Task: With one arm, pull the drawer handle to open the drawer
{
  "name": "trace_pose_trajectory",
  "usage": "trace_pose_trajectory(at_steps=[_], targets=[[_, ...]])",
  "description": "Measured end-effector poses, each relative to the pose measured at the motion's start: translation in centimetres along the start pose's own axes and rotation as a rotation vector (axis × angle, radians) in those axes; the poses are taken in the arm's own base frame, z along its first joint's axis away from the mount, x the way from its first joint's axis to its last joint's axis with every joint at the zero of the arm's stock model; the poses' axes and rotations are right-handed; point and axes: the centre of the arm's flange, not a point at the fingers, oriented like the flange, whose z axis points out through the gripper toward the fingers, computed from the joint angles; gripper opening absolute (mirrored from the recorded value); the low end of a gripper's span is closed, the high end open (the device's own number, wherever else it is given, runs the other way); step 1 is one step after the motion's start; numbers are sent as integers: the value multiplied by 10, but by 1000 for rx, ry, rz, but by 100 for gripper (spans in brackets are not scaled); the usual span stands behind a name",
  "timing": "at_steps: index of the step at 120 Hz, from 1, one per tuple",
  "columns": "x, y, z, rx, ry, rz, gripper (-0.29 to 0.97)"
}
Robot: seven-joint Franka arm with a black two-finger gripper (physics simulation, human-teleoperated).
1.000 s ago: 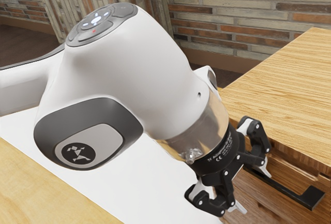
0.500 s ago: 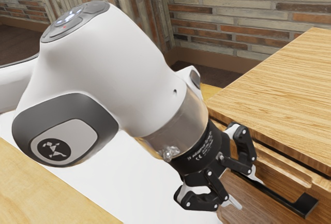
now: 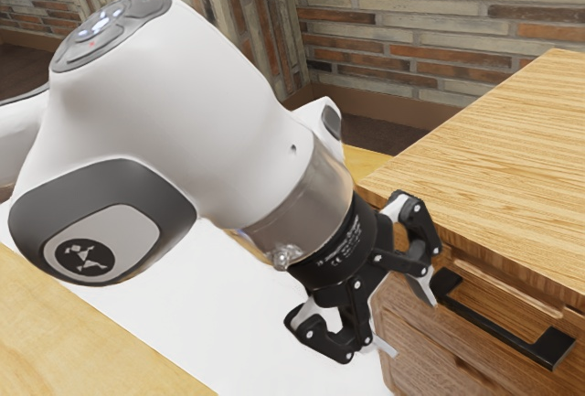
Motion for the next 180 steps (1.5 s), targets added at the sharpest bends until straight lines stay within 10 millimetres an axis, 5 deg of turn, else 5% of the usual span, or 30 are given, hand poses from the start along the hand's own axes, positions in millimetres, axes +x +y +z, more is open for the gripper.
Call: trace_pose_trajectory(at_steps=[49, 106, 180], targets=[[-11, 8, 7, 6, 22, 64, 65], [-10, -2, 16, 56, -32, 73, 68], [-41, -16, 19, 78, -77, 134, 68]])
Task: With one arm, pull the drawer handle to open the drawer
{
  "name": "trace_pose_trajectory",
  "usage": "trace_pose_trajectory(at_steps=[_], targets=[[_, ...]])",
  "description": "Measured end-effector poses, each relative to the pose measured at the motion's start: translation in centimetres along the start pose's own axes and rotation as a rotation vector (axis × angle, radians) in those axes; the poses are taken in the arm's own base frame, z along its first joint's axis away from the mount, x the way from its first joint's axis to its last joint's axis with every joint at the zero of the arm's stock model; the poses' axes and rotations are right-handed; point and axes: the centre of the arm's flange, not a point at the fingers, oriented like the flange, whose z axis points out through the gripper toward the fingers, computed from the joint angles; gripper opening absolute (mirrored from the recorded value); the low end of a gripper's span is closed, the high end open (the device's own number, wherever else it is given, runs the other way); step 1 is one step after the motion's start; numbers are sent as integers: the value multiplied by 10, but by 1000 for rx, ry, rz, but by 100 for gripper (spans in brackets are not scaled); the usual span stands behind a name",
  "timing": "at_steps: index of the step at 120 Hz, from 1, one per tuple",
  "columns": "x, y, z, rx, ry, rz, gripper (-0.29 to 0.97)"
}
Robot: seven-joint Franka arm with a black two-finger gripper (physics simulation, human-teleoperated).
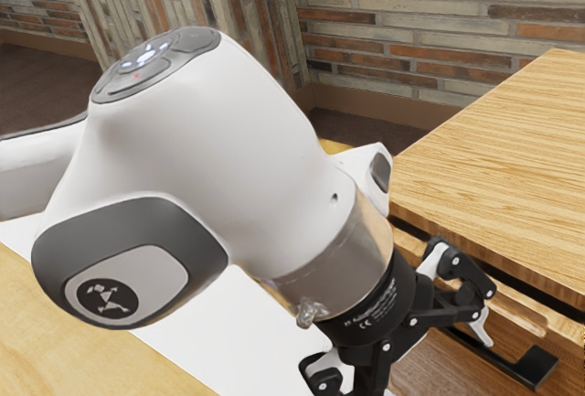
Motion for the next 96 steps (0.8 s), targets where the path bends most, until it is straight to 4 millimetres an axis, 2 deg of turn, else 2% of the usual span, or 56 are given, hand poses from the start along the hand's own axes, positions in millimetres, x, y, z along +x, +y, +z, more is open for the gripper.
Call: trace_pose_trajectory(at_steps=[12, 39, 60, 96], targets=[[-7, -8, -3, 3, -13, 6, 67], [12, -31, -12, 9, -39, -42, 67], [6, -49, -18, 15, -60, -47, 66], [13, -72, -33, 8, -84, -95, 66]])
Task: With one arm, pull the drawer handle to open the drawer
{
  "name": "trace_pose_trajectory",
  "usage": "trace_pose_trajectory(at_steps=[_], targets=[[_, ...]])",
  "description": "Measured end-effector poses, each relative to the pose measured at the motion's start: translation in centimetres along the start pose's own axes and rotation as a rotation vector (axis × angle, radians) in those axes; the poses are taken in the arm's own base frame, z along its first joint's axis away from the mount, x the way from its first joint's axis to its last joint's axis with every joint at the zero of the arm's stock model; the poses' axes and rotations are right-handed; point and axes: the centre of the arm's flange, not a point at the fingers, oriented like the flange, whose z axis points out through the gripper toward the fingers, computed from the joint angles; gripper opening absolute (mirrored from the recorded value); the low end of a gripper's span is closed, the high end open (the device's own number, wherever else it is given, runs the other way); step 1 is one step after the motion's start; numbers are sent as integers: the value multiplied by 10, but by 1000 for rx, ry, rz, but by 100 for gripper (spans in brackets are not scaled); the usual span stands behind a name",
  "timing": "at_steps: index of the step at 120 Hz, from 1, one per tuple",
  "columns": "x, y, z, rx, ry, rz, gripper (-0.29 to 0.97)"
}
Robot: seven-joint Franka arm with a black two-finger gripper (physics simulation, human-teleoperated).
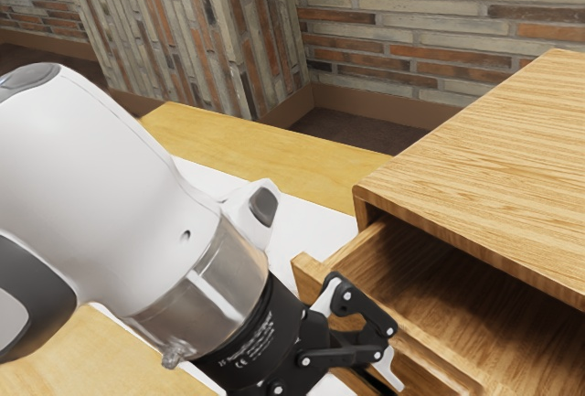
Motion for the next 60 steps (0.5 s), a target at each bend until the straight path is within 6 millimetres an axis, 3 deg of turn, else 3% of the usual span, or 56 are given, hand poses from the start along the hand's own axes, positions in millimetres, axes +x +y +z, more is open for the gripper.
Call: trace_pose_trajectory(at_steps=[14, 60], targets=[[3, -2, 2, 13, -4, -31, 66], [-21, -41, -6, 43, -7, -43, 64]])
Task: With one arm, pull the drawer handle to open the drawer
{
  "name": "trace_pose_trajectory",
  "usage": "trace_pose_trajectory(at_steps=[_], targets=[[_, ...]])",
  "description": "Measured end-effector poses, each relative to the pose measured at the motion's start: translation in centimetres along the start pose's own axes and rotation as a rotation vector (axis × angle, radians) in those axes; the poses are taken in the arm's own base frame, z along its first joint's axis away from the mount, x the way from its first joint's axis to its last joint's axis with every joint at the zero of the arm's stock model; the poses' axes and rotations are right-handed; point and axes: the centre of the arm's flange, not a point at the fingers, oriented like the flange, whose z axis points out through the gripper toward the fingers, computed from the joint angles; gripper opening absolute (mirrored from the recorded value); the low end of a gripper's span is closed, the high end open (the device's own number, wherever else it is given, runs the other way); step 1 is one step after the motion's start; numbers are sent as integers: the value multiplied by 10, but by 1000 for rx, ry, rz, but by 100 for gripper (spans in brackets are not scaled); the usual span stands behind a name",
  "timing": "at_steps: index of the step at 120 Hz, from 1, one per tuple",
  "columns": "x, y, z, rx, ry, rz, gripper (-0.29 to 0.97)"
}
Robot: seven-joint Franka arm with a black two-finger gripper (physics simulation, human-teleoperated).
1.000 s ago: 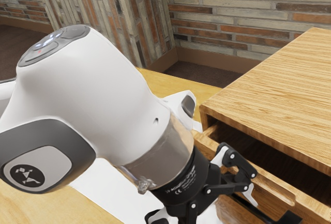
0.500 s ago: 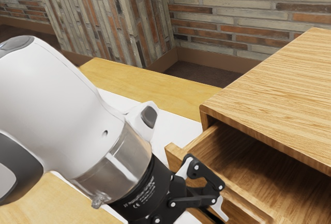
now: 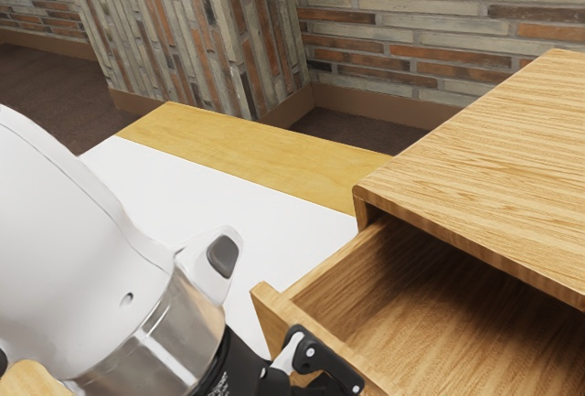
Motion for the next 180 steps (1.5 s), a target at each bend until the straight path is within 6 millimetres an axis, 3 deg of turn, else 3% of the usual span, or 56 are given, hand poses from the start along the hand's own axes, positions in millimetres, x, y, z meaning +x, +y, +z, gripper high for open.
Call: trace_pose_trajectory(at_steps=[29, 56, 82, 103, 117, 128, 136, 143, 150, 154, 162, 171, 180], targets=[[0, -17, -8, 8, 9, -33, 63], [-25, -44, -15, 9, 27, -18, 62], [-33, -60, -21, 14, 46, -39, 61], [-56, -87, -28, -29, 141, 21, 65], [-61, -95, -34, -57, 185, 35, 66], [-61, -106, -50, -89, 189, 39, 67], [-64, -125, -69, -119, 181, 60, 67], [-71, -142, -98, -150, 156, 84, 67], [-75, -145, -134, -221, 170, 80, 67], [-66, -133, -150, -275, 219, 21, 67], [-12, -86, -168, -366, 403, -243, 67], [91, -39, -178, -353, 597, -642, 67], [187, -24, -195, -275, 700, -892, 68]])
